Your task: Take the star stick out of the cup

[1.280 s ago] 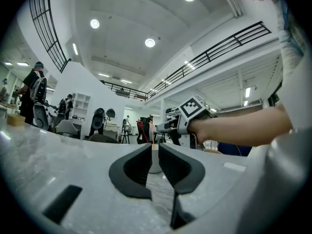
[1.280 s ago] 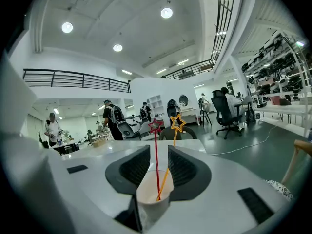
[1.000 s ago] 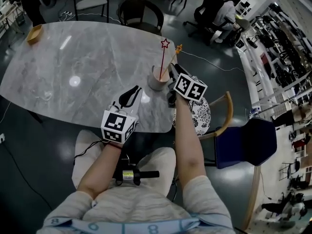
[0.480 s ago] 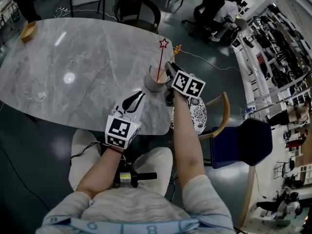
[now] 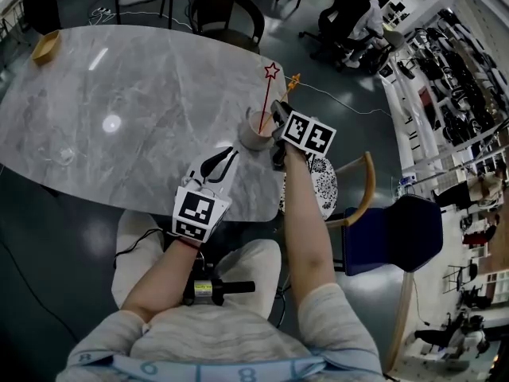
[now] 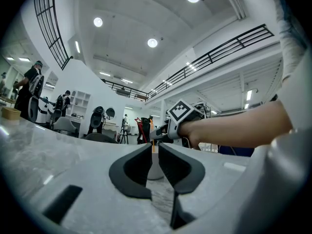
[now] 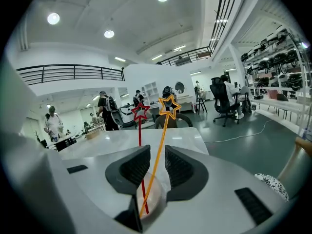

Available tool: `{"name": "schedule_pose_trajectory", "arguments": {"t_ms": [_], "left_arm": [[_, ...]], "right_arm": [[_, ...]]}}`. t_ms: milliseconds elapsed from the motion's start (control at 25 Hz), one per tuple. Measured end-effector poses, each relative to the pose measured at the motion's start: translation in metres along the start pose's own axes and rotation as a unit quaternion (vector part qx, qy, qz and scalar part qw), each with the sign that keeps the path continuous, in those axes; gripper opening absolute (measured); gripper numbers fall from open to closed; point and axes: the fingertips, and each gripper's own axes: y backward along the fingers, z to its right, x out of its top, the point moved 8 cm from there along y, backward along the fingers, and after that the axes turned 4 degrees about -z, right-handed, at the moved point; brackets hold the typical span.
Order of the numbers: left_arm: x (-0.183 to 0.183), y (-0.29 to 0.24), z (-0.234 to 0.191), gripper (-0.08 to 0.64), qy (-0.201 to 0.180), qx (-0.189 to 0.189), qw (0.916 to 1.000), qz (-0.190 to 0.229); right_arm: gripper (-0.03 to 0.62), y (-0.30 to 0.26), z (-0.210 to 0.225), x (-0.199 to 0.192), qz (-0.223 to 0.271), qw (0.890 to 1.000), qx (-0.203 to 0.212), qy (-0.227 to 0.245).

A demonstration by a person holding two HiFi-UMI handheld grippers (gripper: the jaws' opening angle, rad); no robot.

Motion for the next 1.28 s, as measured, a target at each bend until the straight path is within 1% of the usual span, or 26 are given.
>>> {"name": "schedule_pose_trajectory", "arguments": {"t_ms": [160,360,560,720,1000,1280], "left_arm": [[0.0,0.001,-0.003,0.037,-0.008,-0.004,1.0,0.0],[0.002,-0.001,0.001,0.037,-0.012,-0.007,0.9999,-0.001],[0.005,-0.001,0.002,0.037,-0.014,-0.005,0.9999,-0.004],[0.004,-0.001,-0.001,0.037,-0.014,-0.003,0.9999,-0.004],[0.003,-0.002,-0.004,0.037,-0.01,0.0,0.9999,-0.005],[0.001,-0.003,-0.005,0.037,-0.008,0.005,0.9999,-0.005]], "right_arm": [[0.072,-0.005,-0.001,-0.003,-0.008,1.0,-0.004,0.003],[0.035,-0.003,0.001,-0.004,-0.008,1.0,0.0,-0.001],[0.02,0.003,0.002,-0.001,0.004,0.999,0.016,-0.027],[0.014,0.008,0.001,0.004,0.022,0.999,0.02,-0.03],[0.013,0.026,-0.005,0.021,0.064,0.997,0.024,-0.017],[0.012,0.055,-0.017,0.041,0.108,0.993,0.034,0.026]]}}
